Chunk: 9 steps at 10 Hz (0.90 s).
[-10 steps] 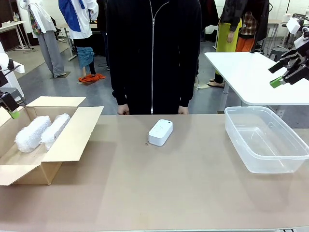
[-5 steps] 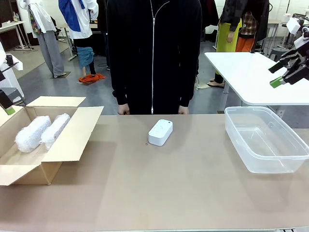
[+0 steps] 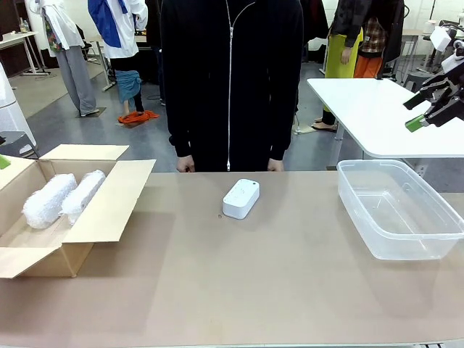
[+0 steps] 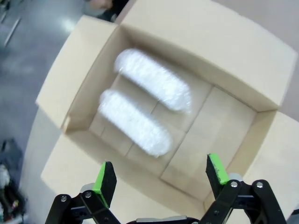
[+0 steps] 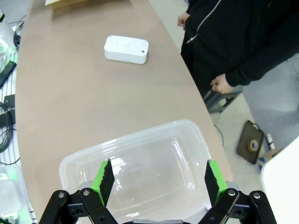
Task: Separate and place wrapped and unwrapped clocks.
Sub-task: Pick up the Digital clock indicated by the person.
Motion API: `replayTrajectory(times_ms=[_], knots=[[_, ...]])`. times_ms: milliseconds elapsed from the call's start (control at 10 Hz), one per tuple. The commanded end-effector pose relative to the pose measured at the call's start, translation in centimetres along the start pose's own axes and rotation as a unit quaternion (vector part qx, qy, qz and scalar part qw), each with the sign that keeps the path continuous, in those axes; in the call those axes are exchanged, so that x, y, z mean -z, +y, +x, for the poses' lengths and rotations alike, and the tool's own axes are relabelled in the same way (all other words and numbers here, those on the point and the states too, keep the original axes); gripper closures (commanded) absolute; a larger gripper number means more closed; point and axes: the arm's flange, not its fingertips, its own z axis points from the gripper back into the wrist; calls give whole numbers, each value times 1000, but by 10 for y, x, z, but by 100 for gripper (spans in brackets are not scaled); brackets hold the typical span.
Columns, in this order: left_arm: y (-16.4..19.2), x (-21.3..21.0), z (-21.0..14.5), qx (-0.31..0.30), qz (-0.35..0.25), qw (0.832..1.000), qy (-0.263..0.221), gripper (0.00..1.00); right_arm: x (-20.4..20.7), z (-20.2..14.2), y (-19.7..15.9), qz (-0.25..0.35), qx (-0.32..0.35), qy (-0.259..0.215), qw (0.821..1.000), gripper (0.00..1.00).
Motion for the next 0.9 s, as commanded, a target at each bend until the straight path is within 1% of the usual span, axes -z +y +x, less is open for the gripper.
replayTrajectory(times_ms=[0,200,400,800], knots=[[19,-5,-15,10,-71,997,-37,0,2,1,0,3,-1,-9,1000,0],[26,-3,-23,28,-83,995,-50,0,2,1,0,3,-1,-9,1000,0],[32,0,-31,57,-97,991,-77,0,2,1,0,3,-1,-9,1000,0],[47,2,-49,70,-118,982,-133,0,2,1,0,3,-1,-9,1000,0]])
